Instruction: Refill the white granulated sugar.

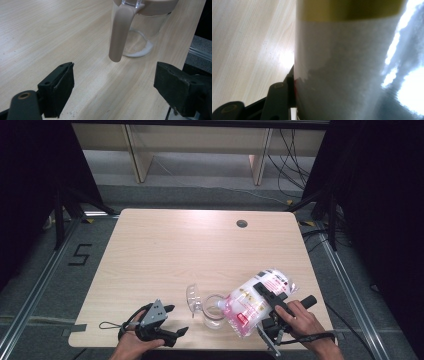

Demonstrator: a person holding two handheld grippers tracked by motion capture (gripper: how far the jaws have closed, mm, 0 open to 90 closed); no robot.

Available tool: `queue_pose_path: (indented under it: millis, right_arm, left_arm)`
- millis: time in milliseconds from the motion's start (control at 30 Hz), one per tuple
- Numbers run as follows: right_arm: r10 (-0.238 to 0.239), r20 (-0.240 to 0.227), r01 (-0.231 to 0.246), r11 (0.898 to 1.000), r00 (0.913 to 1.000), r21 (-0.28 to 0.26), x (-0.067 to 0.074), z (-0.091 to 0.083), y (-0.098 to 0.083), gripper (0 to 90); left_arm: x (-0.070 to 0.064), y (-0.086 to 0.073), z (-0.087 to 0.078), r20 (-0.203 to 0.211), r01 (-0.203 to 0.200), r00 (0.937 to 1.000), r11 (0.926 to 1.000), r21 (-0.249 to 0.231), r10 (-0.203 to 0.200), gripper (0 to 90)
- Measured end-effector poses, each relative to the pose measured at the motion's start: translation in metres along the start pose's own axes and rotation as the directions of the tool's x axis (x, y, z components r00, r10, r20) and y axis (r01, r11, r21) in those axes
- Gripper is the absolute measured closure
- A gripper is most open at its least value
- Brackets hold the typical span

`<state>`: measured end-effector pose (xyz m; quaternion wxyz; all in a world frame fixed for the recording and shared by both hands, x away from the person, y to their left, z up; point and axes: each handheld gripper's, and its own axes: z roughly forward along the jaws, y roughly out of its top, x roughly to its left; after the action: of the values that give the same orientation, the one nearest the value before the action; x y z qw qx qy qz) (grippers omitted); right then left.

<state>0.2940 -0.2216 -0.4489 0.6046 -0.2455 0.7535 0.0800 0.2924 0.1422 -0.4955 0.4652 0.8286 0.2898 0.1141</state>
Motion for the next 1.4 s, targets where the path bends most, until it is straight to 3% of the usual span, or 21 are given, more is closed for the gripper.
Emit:
queue_pose_path:
  millis: [100, 133, 200, 267, 300, 467, 500, 567, 700, 767, 933, 1067, 1133, 1200, 1400]
  right_arm:
    - [-0.002, 0.001, 0.002, 1.0, 1.0, -0.002, -0.0002, 0.0002, -0.0001, 50.0]
    - [-0.028, 0.015, 0.028, 0.999, 0.9995, -0.016, -0.0018, 0.0012, 0.0001, 50.0]
    - [-0.033, 0.015, 0.033, 0.999, 0.9994, -0.015, -0.0021, 0.0017, 0.0, 50.1]
    - [-0.035, 0.017, 0.036, 0.999, 0.9992, -0.016, -0.0021, 0.0022, 0.0, 50.1]
    - [-0.012, 0.004, 0.012, 1.0, 0.9999, -0.004, -0.0004, 0.0019, -0.0001, 50.2]
    - [-0.04, 0.005, 0.04, 0.999, 0.9992, -0.002, -0.0018, 0.0031, 0.0008, 50.4]
    - [-0.025, 0.003, 0.025, 1.0, 0.9997, 0.006, -0.0004, 0.0023, 0.0007, 50.4]
    - [-0.065, 0.018, 0.065, 0.998, 0.9977, -0.02, -0.0038, 0.0036, 0.0016, 50.5]
    - [-0.059, 0.009, 0.059, 0.998, 0.9982, 0.0, -0.0032, 0.0028, 0.0016, 50.6]
    - [-0.092, 0.031, 0.093, 0.996, 0.9953, -0.015, -0.0049, 0.0036, 0.0013, 50.6]
    - [-0.098, 0.022, 0.098, 0.995, 0.9949, 0.0, -0.005, 0.003, 0.0014, 50.8]
    - [-0.067, 0.016, 0.067, 0.998, 0.9976, 0.002, -0.0024, 0.0032, 0.0011, 50.9]
    - [-0.083, 0.03, 0.084, 0.996, 0.9961, -0.004, -0.0034, 0.0032, 0.0016, 51.0]
    - [-0.057, 0.025, 0.057, 0.998, 0.9981, 0.014, -0.0018, 0.0014, 0.0017, 51.1]
    - [-0.087, 0.02, 0.087, 0.996, 0.996, 0.017, -0.0044, 0.0013, 0.0019, 51.3]
  left_arm:
    - [-0.0005, -0.0003, 0.0004, -0.005, -0.003, 1.0, 1.0, -0.002, 0.003, 16.4]
    - [-0.0006, -0.0003, 0.0004, -0.005, -0.003, 1.0, 1.0, -0.003, 0.003, 16.4]
    - [-0.0007, -0.0002, 0.0005, -0.004, 0.001, 1.0, 1.0, -0.006, -0.001, 16.4]
    - [-0.0005, -0.0002, 0.0005, -0.005, 0.0, 1.0, 1.0, -0.005, 0.0, 16.3]
    - [-0.0006, -0.0002, 0.0006, -0.006, 0.001, 1.0, 1.0, -0.006, -0.001, 16.4]
    - [-0.001, -0.0002, 0.0008, -0.009, 0.007, 0.9999, 0.9999, -0.016, -0.007, 16.4]
    - [-0.0009, -0.0001, 0.0007, -0.006, 0.007, 1.0, 0.9999, -0.014, -0.007, 16.4]
    - [-0.0009, 0.0001, 0.0002, -0.011, 0.002, 0.9999, 0.9999, -0.012, -0.002, 16.4]
    - [-0.0004, -0.0002, 0.0007, -0.012, 0.001, 0.9999, 0.9999, -0.017, -0.001, 16.5]
    - [-0.0009, 0.0002, 0.0001, -0.012, 0.001, 0.9999, 0.9999, -0.011, -0.001, 16.5]
    - [-0.001, 0.0, 0.0006, -0.01, 0.001, 0.9999, 0.9999, -0.014, -0.002, 16.5]
    - [-0.001, 0.0, 0.0002, -0.012, 0.002, 0.9999, 0.9999, -0.012, -0.003, 16.5]
    - [-0.0005, -0.0002, 0.0008, -0.011, 0.001, 0.9999, 0.9999, -0.016, -0.001, 16.5]
    - [-0.0006, -0.0003, 0.001, -0.011, 0.0, 0.9999, 0.9998, -0.018, 0.0, 16.5]
    - [-0.0006, 0.0001, 0.0002, -0.008, 0.002, 1.0, 1.0, -0.009, -0.002, 16.5]
